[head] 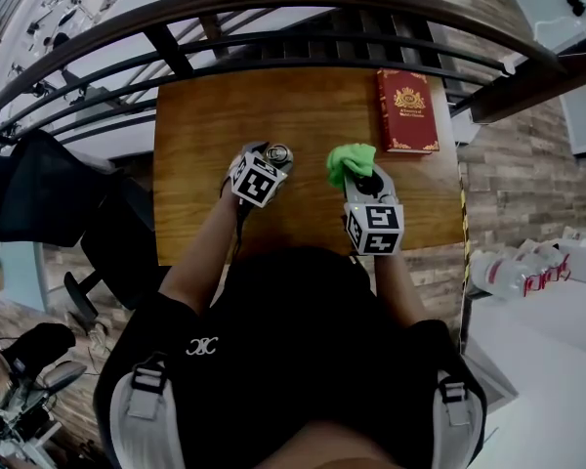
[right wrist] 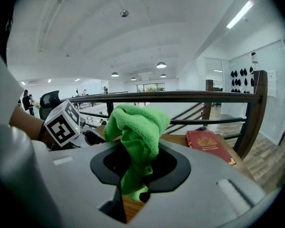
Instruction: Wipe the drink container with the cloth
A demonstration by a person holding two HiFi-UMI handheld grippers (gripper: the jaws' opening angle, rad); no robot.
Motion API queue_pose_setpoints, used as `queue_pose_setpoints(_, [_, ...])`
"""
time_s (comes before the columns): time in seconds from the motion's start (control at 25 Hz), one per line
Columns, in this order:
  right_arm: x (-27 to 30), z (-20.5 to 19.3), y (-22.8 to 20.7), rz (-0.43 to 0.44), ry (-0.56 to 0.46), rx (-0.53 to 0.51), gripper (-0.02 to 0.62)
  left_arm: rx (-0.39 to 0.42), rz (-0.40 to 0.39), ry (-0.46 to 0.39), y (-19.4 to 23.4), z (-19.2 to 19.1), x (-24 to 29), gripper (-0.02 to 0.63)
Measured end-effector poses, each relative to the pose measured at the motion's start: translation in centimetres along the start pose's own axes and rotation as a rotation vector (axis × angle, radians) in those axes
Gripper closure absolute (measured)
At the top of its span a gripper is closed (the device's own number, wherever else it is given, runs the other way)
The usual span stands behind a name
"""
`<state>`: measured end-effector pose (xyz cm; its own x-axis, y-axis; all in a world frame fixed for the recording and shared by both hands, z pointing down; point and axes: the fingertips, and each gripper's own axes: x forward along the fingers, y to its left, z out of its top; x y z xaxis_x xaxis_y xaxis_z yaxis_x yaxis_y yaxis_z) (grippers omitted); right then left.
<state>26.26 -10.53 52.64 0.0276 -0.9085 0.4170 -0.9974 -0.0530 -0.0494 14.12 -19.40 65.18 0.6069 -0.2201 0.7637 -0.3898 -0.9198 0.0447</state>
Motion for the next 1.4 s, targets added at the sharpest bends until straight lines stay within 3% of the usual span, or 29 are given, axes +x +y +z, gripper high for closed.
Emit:
queue_pose_setpoints(0.2, [0.0,-0.1,0.0,-0.003,0.004,-0.002,0.503,-0.047,-0.010,-0.008,-0.3,0.1,0.3,0.296])
queue_pose_setpoints(0.76, [0.7,-0.6,0.9,0.023,0.024,-0.021,0.503,-0.008,0.010,-0.055,-0.6,-1.0,-0.6,0.298])
queue_pose_setpoints(1.4, [3.1,-0.2,6.3,0.187,0.038,-0.043,0.503,-0.065,0.036,-0.107,-0.7,-4.3,-2.8,0.298])
